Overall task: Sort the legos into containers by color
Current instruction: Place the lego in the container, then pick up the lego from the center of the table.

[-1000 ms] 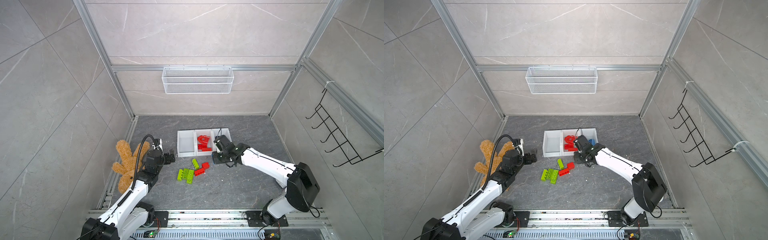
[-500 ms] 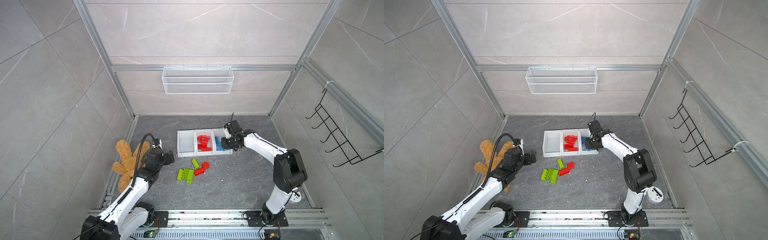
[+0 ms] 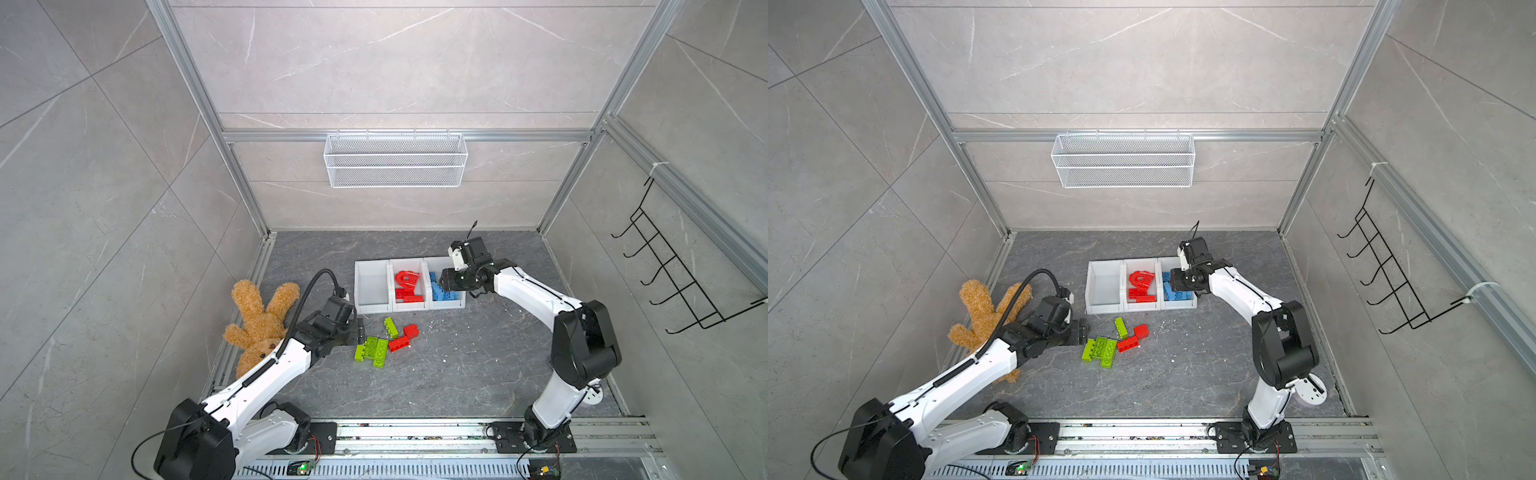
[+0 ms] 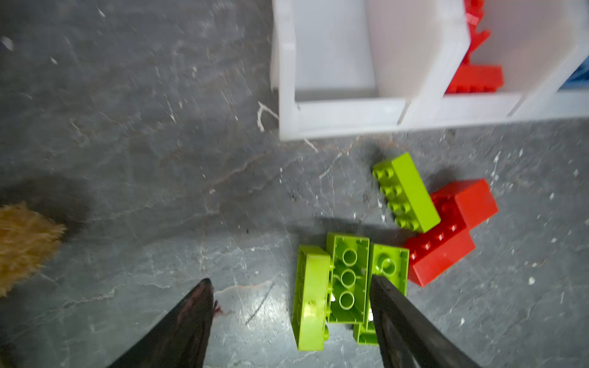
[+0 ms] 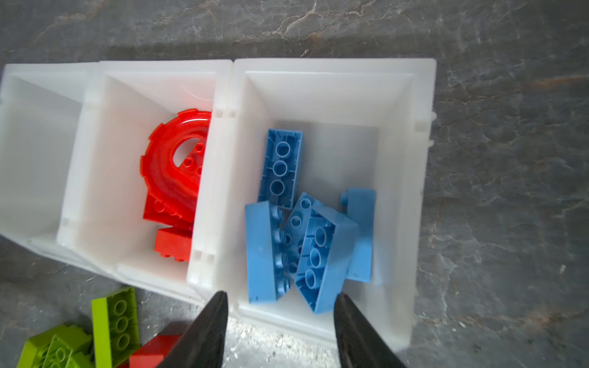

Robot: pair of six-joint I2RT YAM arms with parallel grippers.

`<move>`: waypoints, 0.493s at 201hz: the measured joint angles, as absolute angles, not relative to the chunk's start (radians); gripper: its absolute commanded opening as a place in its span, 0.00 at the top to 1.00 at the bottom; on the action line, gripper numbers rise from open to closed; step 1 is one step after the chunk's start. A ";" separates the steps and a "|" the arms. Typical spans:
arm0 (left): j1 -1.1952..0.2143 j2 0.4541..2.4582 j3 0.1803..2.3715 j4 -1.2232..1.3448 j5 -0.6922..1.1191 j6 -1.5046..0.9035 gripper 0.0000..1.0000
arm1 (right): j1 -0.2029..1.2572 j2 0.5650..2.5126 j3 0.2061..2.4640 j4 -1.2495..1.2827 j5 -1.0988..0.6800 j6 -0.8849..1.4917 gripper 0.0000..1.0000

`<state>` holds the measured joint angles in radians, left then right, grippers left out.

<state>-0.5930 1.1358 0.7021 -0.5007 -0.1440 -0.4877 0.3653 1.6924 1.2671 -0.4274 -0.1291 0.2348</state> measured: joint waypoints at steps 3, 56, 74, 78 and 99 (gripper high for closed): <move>-0.599 1.143 0.702 -0.506 -0.143 -0.493 0.27 | 0.365 1.677 1.257 -0.423 -0.133 0.235 0.44; -0.624 1.211 0.687 -0.527 -0.121 -0.532 0.37 | 0.365 1.497 1.079 -0.368 -0.189 0.239 0.45; -0.624 1.261 0.687 -0.511 -0.110 -0.531 0.41 | 0.365 1.490 1.041 -0.362 -0.196 0.239 0.45; -0.624 1.274 0.687 -0.508 -0.107 -0.530 0.41 | 0.365 1.490 1.033 -0.361 -0.198 0.240 0.45; -0.625 1.330 0.687 -0.491 -0.094 -0.520 0.44 | 0.365 1.488 1.003 -0.357 -0.206 0.248 0.44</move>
<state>-0.6250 1.3296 0.6872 -0.4908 -0.0937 -0.5198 0.3653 1.4876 1.0035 -0.3573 -0.2058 0.2478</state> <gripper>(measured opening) 0.575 0.553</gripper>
